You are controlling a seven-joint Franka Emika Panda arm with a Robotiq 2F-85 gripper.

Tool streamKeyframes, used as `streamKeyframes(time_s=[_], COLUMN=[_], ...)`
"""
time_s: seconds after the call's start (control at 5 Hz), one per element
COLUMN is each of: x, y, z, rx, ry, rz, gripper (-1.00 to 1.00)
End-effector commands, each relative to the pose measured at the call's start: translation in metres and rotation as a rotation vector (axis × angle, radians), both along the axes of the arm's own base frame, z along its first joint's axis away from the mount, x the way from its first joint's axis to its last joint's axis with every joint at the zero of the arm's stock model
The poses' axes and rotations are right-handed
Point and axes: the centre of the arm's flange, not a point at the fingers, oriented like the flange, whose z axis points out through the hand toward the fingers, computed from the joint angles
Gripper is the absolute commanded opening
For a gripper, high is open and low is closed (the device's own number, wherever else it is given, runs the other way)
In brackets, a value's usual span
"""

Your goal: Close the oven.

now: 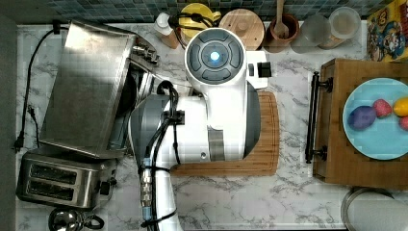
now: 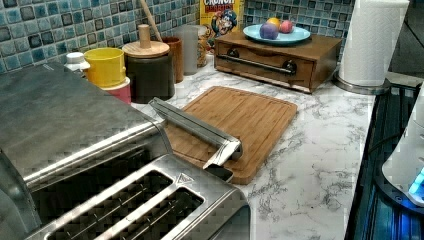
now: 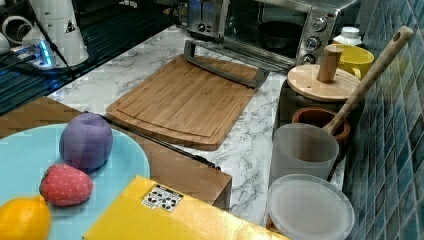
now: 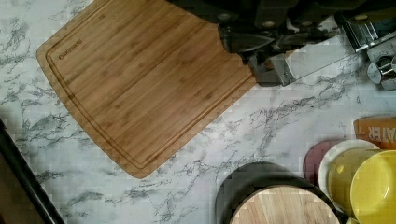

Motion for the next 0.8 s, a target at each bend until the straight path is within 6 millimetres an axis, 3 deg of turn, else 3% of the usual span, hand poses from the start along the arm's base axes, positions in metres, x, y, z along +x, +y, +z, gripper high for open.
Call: streamKeyframes(time_s=[0.2, 0.4, 0.6, 0.8], x=[0.001, -0.028, -0.052, -0.062], y=[0.002, -0.003, -0.022, -0.041], z=[0.003, -0.027, -0.071, -0.097], rx=[0.000, 0.058, 0.200, 0.251], ry=[-0.009, -0.021, -0.005, 0.011], rz=[0.004, 0.082, 0.086, 0.076], gripper=[-1.00, -1.00, -1.00, -1.00])
